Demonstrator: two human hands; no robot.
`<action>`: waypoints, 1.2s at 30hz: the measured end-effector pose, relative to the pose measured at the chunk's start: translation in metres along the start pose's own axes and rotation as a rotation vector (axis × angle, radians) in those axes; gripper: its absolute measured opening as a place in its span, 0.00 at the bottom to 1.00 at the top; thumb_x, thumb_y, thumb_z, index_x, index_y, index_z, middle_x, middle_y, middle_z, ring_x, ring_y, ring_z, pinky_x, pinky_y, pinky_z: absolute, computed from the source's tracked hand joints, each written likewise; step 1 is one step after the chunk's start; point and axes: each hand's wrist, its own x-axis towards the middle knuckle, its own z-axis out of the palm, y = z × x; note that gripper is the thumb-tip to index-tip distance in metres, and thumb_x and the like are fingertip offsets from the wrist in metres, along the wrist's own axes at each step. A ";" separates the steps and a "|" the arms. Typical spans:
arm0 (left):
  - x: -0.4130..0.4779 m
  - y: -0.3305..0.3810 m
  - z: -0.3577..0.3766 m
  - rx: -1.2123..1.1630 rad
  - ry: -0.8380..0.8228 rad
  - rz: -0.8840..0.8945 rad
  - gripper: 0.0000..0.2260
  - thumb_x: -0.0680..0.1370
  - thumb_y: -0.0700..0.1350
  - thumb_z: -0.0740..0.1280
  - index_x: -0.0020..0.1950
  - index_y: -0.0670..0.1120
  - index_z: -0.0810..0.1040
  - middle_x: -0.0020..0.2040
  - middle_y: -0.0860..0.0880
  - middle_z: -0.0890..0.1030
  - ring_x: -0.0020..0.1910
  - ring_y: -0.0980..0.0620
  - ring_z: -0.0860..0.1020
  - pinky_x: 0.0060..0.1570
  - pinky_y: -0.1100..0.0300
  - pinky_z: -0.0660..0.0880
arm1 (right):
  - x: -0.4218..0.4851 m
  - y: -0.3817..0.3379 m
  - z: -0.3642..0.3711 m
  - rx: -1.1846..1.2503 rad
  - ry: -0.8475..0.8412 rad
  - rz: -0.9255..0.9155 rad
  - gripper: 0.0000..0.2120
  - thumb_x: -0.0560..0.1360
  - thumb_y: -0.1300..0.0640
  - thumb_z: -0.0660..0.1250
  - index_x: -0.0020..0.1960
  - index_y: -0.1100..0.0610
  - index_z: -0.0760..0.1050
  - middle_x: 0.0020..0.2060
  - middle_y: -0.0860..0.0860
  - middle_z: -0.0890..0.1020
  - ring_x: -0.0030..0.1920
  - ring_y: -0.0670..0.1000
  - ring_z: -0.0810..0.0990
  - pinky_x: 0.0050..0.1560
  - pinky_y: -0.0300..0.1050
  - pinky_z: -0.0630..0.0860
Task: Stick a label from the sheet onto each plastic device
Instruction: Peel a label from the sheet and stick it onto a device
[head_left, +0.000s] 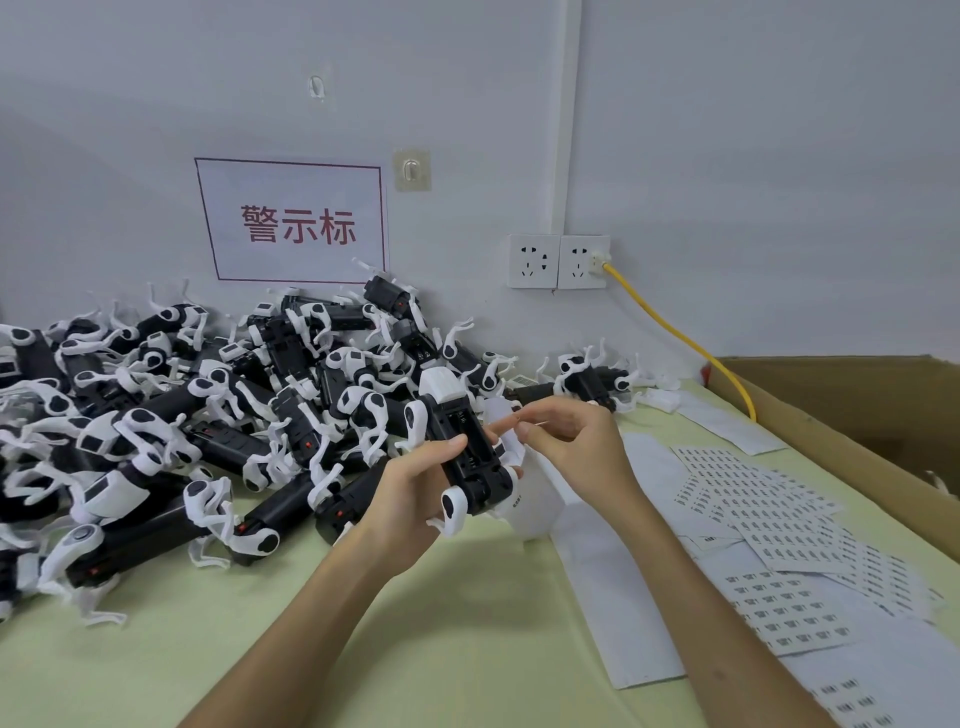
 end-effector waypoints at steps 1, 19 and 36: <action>0.000 0.000 0.000 0.001 -0.001 0.003 0.18 0.71 0.56 0.76 0.54 0.46 0.84 0.71 0.46 0.78 0.57 0.42 0.81 0.58 0.47 0.74 | 0.000 -0.001 0.000 0.008 0.001 -0.002 0.11 0.75 0.67 0.70 0.44 0.52 0.84 0.44 0.47 0.87 0.47 0.48 0.85 0.52 0.45 0.80; 0.002 -0.004 -0.004 -0.006 0.130 0.001 0.18 0.76 0.49 0.65 0.61 0.42 0.83 0.67 0.45 0.81 0.60 0.44 0.81 0.47 0.62 0.80 | -0.001 -0.002 0.003 -0.085 0.133 0.026 0.07 0.72 0.65 0.74 0.38 0.55 0.82 0.34 0.43 0.83 0.35 0.44 0.78 0.42 0.38 0.74; 0.010 -0.005 -0.018 -0.175 0.452 0.128 0.12 0.73 0.50 0.72 0.51 0.43 0.86 0.50 0.44 0.83 0.43 0.48 0.80 0.45 0.59 0.80 | 0.000 -0.018 0.006 0.802 -0.084 0.417 0.12 0.73 0.58 0.66 0.52 0.52 0.85 0.21 0.49 0.66 0.22 0.45 0.59 0.26 0.38 0.58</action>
